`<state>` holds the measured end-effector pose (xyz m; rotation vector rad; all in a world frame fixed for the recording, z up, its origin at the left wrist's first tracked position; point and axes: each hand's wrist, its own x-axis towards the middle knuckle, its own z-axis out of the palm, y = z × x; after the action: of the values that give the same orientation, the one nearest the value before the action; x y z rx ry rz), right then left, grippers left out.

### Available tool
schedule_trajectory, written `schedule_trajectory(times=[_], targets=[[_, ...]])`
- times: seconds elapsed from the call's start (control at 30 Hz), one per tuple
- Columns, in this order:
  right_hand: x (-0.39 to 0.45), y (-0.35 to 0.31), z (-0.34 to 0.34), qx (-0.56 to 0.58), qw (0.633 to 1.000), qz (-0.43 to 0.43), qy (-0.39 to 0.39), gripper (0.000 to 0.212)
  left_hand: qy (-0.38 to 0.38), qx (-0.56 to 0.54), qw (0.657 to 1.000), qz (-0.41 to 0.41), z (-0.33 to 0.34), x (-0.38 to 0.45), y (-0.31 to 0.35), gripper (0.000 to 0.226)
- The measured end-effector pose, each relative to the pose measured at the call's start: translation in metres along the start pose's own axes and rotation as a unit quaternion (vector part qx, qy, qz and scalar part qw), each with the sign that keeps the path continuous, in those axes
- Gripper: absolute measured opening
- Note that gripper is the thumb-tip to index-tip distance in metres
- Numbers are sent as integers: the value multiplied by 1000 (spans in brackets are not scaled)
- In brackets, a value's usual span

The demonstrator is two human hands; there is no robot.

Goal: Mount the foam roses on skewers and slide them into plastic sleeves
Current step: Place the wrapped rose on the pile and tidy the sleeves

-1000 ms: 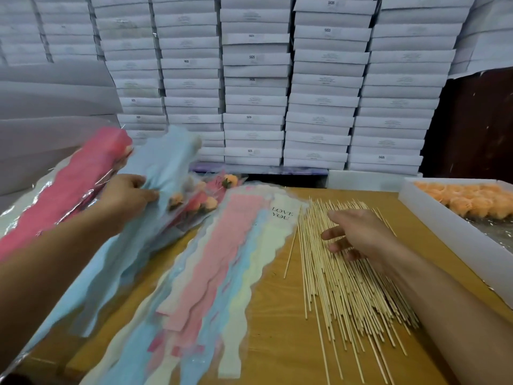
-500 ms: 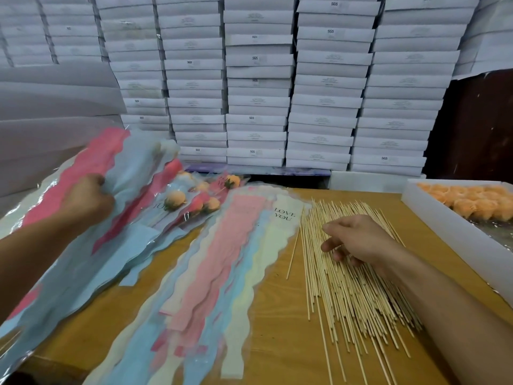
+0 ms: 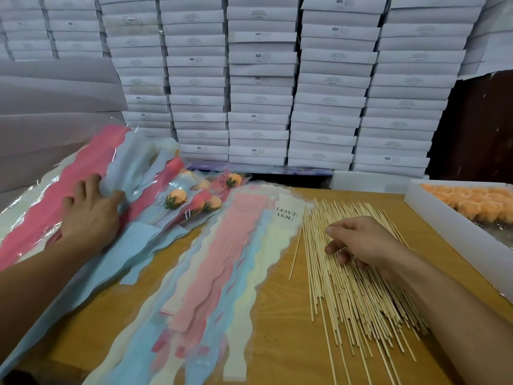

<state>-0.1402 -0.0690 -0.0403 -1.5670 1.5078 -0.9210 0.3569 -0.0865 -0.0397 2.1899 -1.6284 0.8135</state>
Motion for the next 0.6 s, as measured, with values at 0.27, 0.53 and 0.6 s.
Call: schedule_trajectory(times=[0.27, 0.53, 0.6], targets=[[-1, -1, 0, -4, 1000, 2, 7, 11, -57, -27, 998, -14, 20, 2, -4, 30], [-2, -2, -2, 6, 998, -16, 53, 9, -57, -9, 998, -20, 15, 18, -7, 32], [-2, -3, -3, 4, 998, -18, 58, 9, -35, 7, 999, -20, 12, 21, -6, 29]])
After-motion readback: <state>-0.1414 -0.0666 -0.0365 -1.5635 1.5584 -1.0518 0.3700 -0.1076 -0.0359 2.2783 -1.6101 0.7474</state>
